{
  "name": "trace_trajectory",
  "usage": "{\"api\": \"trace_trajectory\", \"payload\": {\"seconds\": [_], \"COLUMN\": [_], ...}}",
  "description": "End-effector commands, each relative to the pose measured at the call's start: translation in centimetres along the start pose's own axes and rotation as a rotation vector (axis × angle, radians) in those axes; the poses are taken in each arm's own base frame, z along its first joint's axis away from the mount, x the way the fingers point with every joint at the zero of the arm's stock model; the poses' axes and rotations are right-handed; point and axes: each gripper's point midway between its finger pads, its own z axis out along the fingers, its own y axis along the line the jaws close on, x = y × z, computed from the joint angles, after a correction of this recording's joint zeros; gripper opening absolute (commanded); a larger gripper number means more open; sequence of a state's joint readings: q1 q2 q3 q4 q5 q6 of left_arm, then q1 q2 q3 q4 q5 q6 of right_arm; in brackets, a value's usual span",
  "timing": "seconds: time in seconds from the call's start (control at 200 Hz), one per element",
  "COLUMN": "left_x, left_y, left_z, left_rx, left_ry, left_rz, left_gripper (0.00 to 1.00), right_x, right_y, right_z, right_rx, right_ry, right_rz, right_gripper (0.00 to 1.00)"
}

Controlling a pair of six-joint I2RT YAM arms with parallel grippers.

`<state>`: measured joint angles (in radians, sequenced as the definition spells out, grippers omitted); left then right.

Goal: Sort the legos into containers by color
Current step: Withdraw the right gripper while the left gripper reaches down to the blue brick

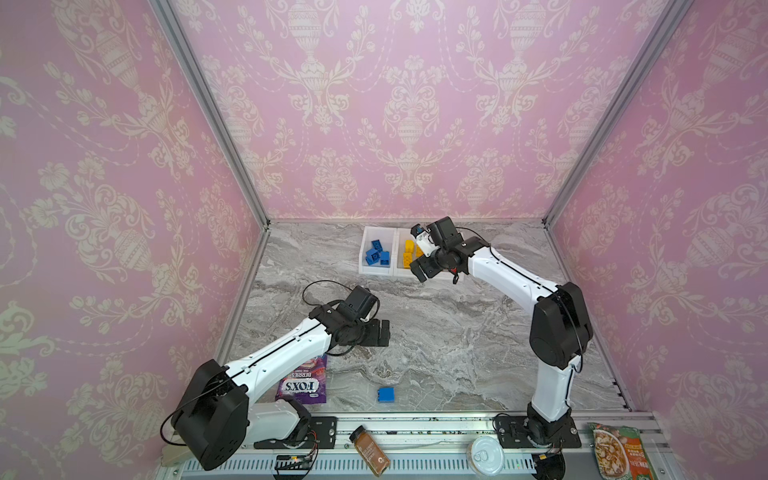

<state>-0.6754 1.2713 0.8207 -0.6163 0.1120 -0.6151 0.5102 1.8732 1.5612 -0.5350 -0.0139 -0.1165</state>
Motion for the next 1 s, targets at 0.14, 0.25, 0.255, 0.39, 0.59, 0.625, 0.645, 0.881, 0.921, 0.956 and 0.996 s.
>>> {"api": "trace_trajectory", "payload": {"seconds": [0.14,0.25,0.255,0.39,0.59,0.625,0.645,0.881,0.921,0.956,0.996], "left_x": [4.2,5.5,5.6,6.4,7.0,7.1,7.2,10.7,11.5,12.2,12.9], "left_y": [0.1,-0.2,-0.2,-0.3,-0.9,-1.2,-1.4,-3.1,-3.3,-3.4,-3.4], "left_z": [-0.7,-0.8,-0.8,-0.9,-0.4,-0.3,-0.2,0.5,0.7,0.9,1.1], "left_rx": [-0.119,-0.134,-0.136,-0.17,-0.194,-0.191,-0.186,-0.177,-0.181,-0.184,-0.186], "left_ry": [0.096,0.12,0.121,0.129,0.154,0.16,0.164,0.265,0.279,0.286,0.29], "left_rz": [-0.047,-0.079,-0.079,-0.116,-0.143,-0.146,-0.145,-0.133,-0.136,-0.143,-0.157], "left_gripper": [0.99,0.98,0.98,0.97,0.95,0.95,0.95,0.94,0.93,0.93,0.92], "right_x": [6.0,9.1,9.1,11.4,14.2,14.6,14.8,15.9,16.1,16.3,16.4], "right_y": [4.4,6.1,6.1,7.7,9.2,9.4,9.5,10.0,10.1,10.1,10.1], "right_z": [-3.4,-3.9,-3.9,-4.7,-5.6,-5.7,-5.8,-6.7,-6.9,-7.1,-7.2], "right_rx": [-0.211,-0.274,-0.275,-0.331,-0.402,-0.413,-0.416,-0.441,-0.446,-0.448,-0.449], "right_ry": [0.016,0.044,0.044,0.045,0.068,0.072,0.075,0.078,0.083,0.086,0.087], "right_rz": [0.269,0.349,0.352,0.41,0.46,0.462,0.465,0.468,0.464,0.46,0.455], "right_gripper": [1.0,1.0,1.0,1.0,1.0,1.0,1.0,1.0,1.0,1.0,1.0]}}
